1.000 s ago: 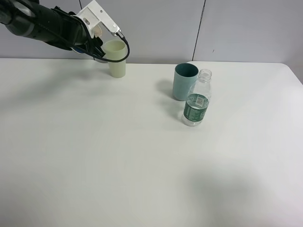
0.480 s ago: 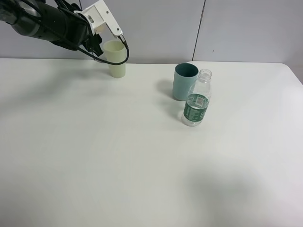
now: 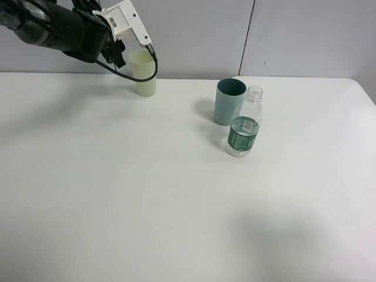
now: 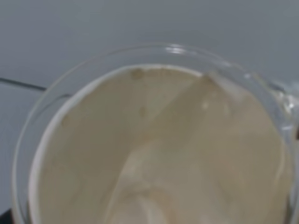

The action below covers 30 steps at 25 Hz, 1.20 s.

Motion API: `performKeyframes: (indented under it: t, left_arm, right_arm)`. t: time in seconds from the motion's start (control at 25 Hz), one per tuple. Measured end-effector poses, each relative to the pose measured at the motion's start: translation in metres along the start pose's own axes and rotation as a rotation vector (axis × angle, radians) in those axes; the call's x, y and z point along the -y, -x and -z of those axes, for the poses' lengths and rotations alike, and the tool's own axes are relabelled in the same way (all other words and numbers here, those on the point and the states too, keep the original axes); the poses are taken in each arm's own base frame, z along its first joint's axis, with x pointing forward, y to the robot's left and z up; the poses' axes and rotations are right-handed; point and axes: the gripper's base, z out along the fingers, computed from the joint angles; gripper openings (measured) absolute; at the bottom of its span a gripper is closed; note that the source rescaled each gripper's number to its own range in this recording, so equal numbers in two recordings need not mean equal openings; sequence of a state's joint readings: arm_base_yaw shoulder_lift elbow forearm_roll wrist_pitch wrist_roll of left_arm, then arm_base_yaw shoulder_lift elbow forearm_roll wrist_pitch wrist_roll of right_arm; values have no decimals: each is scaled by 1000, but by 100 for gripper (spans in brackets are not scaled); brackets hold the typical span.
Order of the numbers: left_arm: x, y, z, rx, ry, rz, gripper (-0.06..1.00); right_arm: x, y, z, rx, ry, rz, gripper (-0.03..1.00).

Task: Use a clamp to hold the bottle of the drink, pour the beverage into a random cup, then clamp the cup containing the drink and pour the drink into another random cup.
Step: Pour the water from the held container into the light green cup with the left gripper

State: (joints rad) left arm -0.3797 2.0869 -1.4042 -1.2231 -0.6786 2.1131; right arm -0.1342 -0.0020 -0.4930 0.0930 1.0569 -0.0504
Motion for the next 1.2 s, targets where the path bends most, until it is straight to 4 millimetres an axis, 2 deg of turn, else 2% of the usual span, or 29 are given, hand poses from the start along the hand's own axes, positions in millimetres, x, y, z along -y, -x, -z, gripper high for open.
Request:
performKeyframes:
  t: [1.2]
  left_arm:
    - [-6,9,1,80,71,-128,5]
  right_arm:
    - [0,0,0,0,0,0,66]
